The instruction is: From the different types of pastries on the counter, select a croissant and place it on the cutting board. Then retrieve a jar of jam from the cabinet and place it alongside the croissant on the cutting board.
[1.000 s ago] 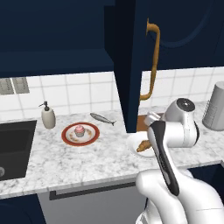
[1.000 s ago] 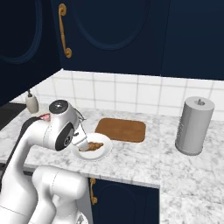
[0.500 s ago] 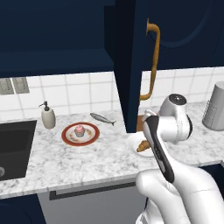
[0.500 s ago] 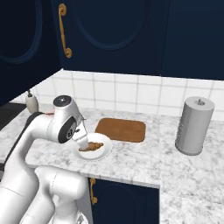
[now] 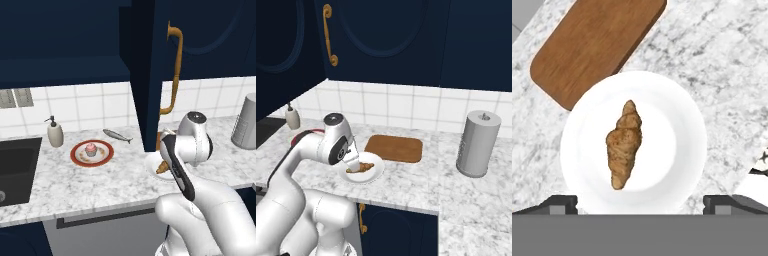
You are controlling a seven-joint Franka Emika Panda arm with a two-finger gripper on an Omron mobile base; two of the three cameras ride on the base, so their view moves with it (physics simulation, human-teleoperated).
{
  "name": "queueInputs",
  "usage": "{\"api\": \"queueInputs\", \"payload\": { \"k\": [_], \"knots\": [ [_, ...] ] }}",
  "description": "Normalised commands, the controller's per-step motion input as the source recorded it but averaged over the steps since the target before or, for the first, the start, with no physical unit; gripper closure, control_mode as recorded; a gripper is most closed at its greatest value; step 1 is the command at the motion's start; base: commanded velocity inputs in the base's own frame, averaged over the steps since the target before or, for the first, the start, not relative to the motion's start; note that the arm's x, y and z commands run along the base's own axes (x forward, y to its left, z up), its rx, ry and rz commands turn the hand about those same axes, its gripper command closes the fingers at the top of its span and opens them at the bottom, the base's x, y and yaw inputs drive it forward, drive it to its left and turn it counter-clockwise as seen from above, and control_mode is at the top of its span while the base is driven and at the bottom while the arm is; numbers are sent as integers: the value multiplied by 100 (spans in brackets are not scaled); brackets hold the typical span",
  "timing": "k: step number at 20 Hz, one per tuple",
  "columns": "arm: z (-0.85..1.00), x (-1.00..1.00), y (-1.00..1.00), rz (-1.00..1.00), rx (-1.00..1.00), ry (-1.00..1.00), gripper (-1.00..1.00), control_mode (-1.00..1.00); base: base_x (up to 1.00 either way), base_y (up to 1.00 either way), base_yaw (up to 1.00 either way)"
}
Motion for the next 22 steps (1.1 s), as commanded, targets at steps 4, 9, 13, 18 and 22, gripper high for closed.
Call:
{"api": "queueInputs", "payload": {
  "k": [4, 9, 13, 18, 22],
  "knots": [
    [-37, 16, 0, -3, 0, 0, -100, -100, 0, 0, 0],
    [-28, 18, 0, -1, 1, 0, -100, -100, 0, 0, 0],
    [-24, 20, 0, -1, 2, 0, -100, -100, 0, 0, 0],
    [-27, 17, 0, 0, 1, 0, -100, -100, 0, 0, 0],
    [-29, 11, 0, -1, 1, 0, -100, -100, 0, 0, 0]
  ]
}}
